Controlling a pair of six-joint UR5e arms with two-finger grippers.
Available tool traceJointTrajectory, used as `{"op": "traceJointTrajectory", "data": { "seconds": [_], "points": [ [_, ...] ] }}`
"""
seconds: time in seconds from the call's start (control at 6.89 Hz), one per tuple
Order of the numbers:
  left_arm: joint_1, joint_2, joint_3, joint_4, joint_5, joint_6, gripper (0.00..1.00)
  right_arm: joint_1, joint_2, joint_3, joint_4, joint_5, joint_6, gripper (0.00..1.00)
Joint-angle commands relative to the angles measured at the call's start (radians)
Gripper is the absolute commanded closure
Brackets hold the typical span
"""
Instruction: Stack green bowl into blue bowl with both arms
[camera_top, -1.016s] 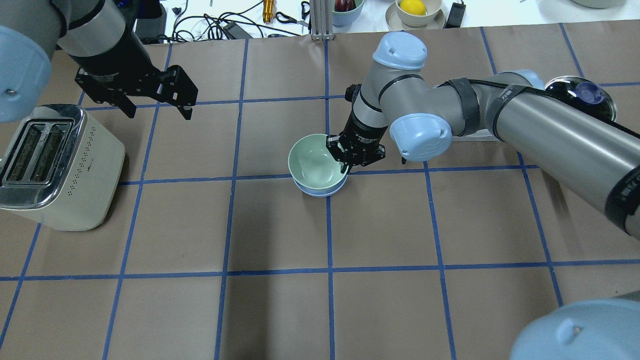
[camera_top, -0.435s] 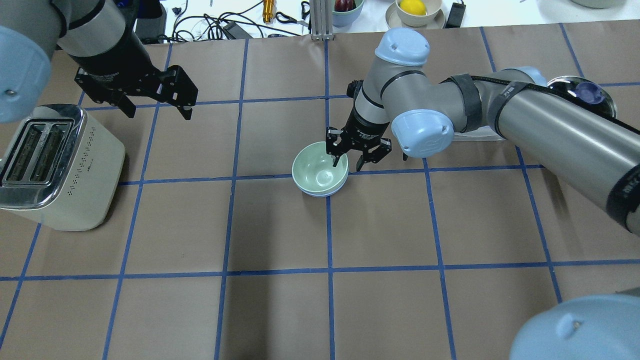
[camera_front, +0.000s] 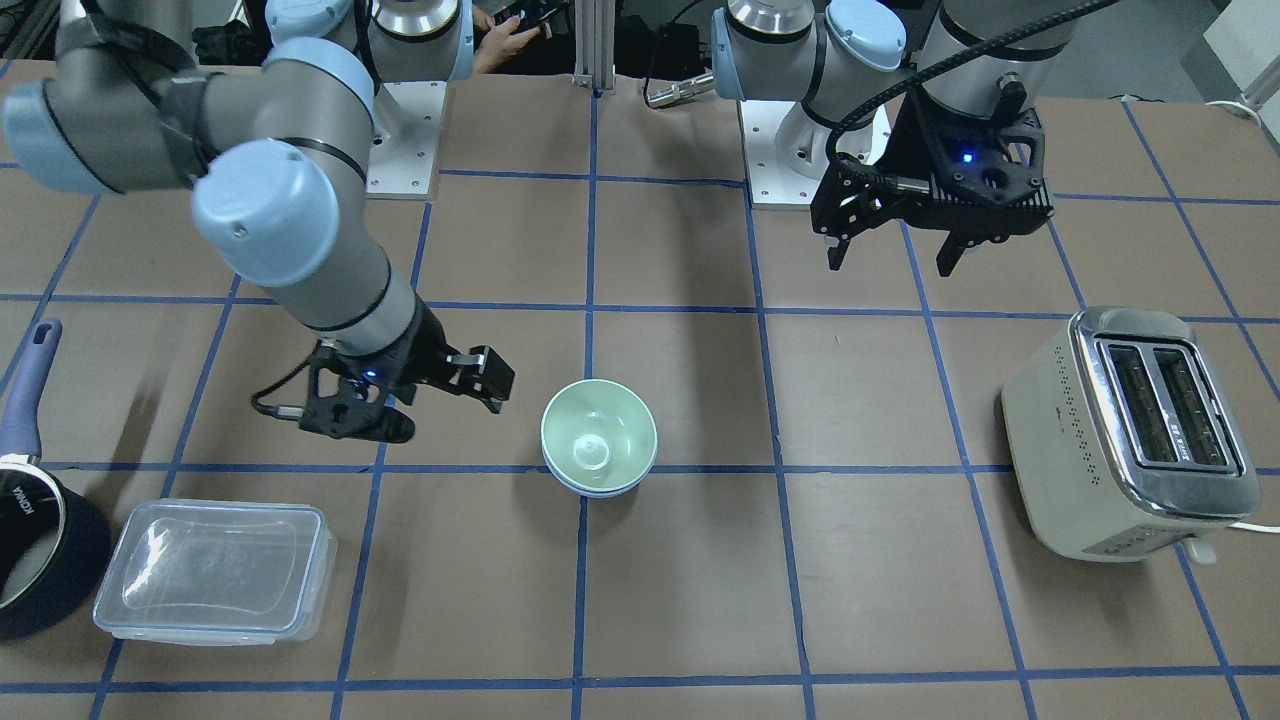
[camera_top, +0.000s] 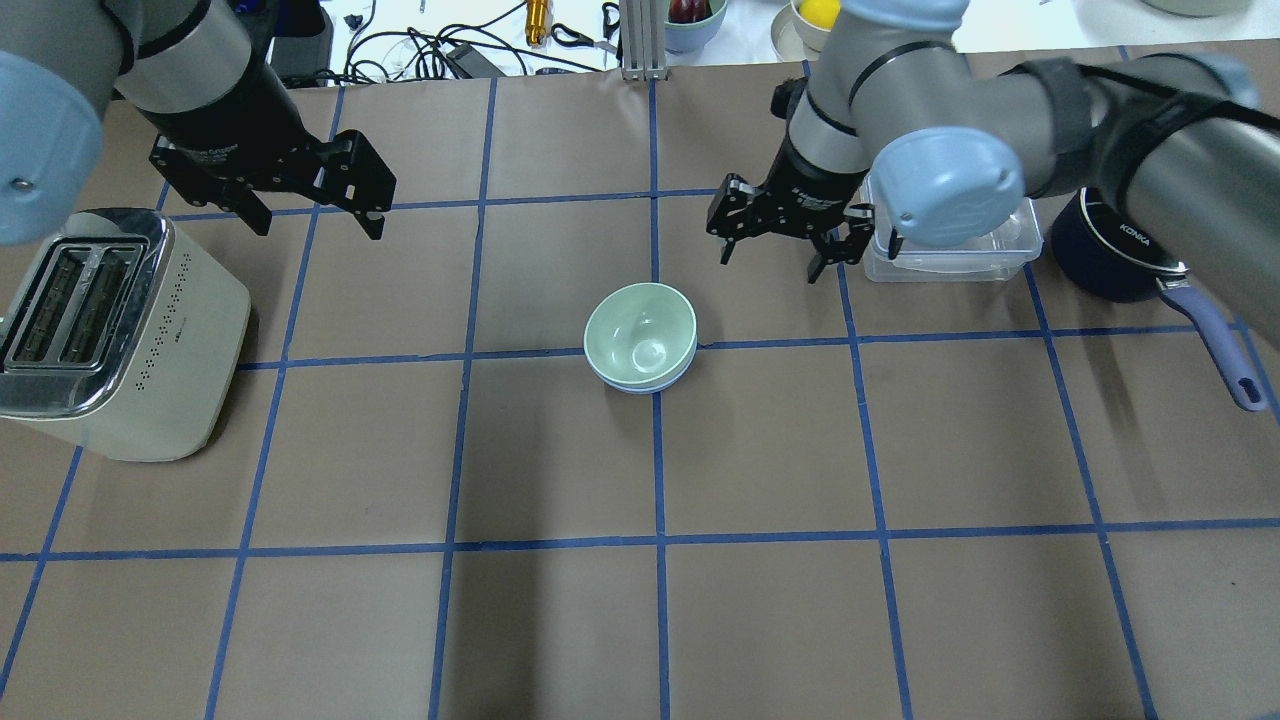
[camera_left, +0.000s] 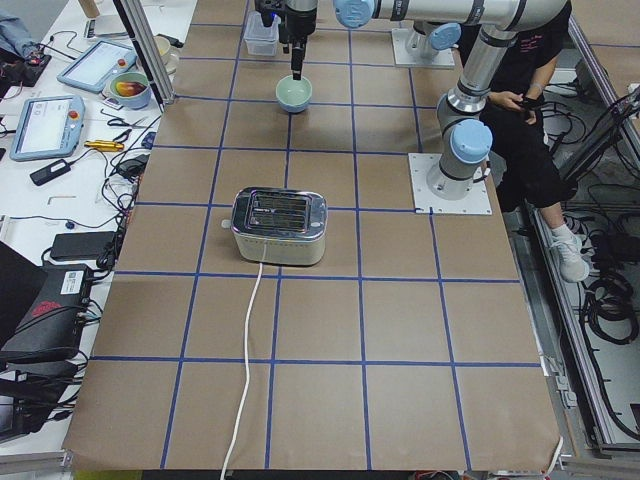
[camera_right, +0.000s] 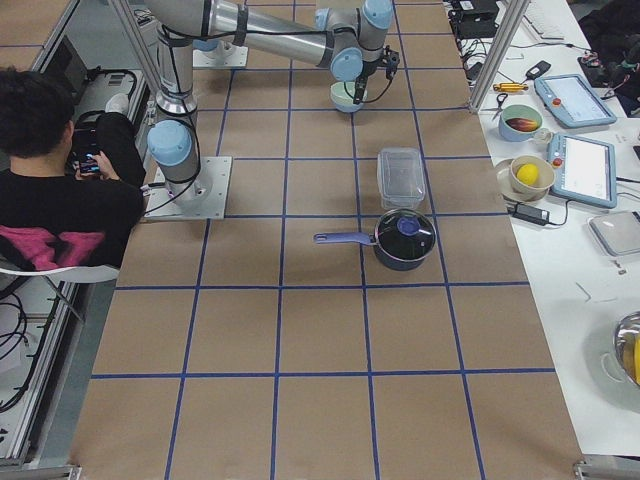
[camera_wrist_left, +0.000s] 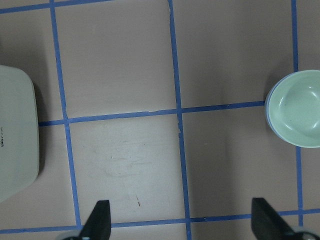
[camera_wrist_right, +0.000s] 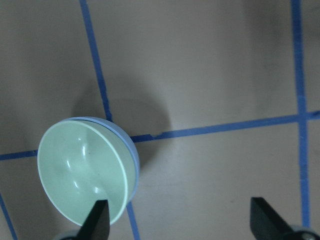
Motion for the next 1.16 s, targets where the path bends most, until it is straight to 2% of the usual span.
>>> {"op": "traceJointTrajectory", "data": {
  "seconds": [0.0,0.29,0.73,1.02],
  "points": [
    [0.001,0.0,0.003,0.0,0.002,0.0,0.0,-0.07,-0.149,-0.01,0.196,-0.205,-0.152,0.0],
    [0.001,0.0,0.001,0.0,-0.005,-0.003,0.0,-0.071,-0.203,-0.021,0.22,-0.205,-0.153,0.0],
    [0.0,0.0,0.001,0.0,-0.005,-0.004,0.0,-0.068,-0.254,-0.027,0.318,-0.197,-0.144,0.0],
    [0.0,-0.002,0.001,0.002,-0.005,-0.007,0.0,-0.07,-0.254,-0.031,0.326,-0.194,-0.145,0.0]
  ]
}}
